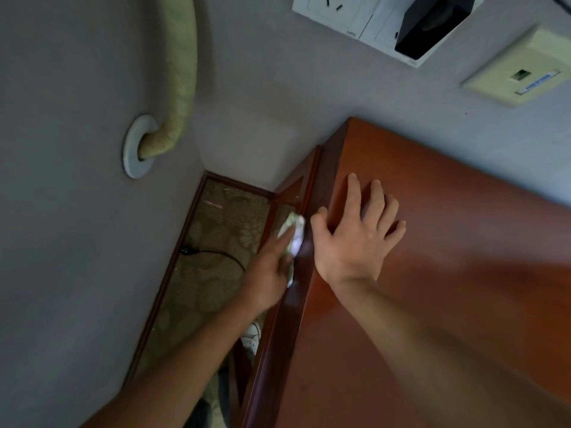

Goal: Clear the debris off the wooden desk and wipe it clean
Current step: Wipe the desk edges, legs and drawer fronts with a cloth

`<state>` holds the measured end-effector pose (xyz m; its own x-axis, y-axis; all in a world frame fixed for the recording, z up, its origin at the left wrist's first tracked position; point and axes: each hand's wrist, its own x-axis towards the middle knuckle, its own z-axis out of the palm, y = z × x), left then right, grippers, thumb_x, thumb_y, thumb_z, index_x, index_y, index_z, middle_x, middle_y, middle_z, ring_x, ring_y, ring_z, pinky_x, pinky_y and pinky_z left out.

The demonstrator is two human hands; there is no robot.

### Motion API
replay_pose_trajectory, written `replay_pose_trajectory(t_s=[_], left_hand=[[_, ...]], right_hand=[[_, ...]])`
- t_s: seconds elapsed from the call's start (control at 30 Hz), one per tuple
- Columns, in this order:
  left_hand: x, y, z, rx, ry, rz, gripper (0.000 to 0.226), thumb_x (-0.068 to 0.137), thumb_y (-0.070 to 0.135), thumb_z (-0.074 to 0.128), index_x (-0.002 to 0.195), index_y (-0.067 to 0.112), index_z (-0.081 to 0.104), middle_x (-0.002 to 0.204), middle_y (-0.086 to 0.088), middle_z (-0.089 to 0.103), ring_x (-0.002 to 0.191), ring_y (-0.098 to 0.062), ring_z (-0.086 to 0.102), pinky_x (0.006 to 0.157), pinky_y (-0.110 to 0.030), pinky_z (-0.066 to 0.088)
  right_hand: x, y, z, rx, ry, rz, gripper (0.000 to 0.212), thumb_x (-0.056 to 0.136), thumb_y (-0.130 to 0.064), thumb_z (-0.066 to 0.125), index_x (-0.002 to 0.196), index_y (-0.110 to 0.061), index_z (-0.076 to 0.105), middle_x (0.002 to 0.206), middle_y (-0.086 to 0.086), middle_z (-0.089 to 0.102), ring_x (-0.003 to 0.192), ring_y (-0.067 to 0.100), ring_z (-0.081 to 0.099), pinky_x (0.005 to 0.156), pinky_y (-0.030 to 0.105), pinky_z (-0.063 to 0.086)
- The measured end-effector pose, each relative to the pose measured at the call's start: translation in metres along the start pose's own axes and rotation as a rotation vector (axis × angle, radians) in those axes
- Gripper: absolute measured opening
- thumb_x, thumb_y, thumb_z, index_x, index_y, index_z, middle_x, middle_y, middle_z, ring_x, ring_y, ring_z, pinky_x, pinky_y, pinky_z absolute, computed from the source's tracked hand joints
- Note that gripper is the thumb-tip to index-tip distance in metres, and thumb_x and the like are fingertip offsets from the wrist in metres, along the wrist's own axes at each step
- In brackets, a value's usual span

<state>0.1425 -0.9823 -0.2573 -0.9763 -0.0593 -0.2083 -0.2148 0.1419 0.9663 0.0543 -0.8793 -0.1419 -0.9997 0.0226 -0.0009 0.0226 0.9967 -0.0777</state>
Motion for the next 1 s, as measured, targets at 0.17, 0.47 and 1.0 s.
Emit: replay_pose_trajectory(t_s=[0.17,0.47,1.0], left_hand=[[-0.125,-0.018,0.015,-0.012,0.02,-0.073,0.053,0.11,0.025,0.044,0.162,0.027,0.032,0.169,0.006,0.029,0.157,-0.012,0.025,0.127,-0.031,0.022],[-0.197,-0.025,0.021,0.001,0.01,-0.114,0.051,0.112,0.029,0.041,0.161,0.034,0.029,0.17,0.01,0.024,0.157,-0.005,0.02,0.126,-0.022,0.021],[-0.355,-0.058,0.04,0.037,0.074,-0.18,0.052,0.109,0.019,0.05,0.157,0.031,0.035,0.167,0.005,0.03,0.156,-0.004,0.021,0.123,-0.013,0.018]], right_hand=[[0.0,0.001,-0.003,0.024,0.003,0.0,0.074,0.091,-0.058,0.045,0.159,-0.032,0.031,0.166,0.008,0.027,0.152,0.039,0.018,0.119,0.07,0.014],[0.0,-0.003,-0.009,0.037,-0.039,0.018,0.082,0.088,-0.066,0.047,0.162,-0.036,0.028,0.169,0.006,0.021,0.156,0.038,0.012,0.121,0.069,0.008],[-0.262,0.063,-0.01,0.023,-0.184,-0.399,0.092,0.098,-0.053,0.046,0.166,-0.009,0.003,0.175,0.009,-0.005,0.161,0.024,-0.008,0.131,0.045,-0.003]])
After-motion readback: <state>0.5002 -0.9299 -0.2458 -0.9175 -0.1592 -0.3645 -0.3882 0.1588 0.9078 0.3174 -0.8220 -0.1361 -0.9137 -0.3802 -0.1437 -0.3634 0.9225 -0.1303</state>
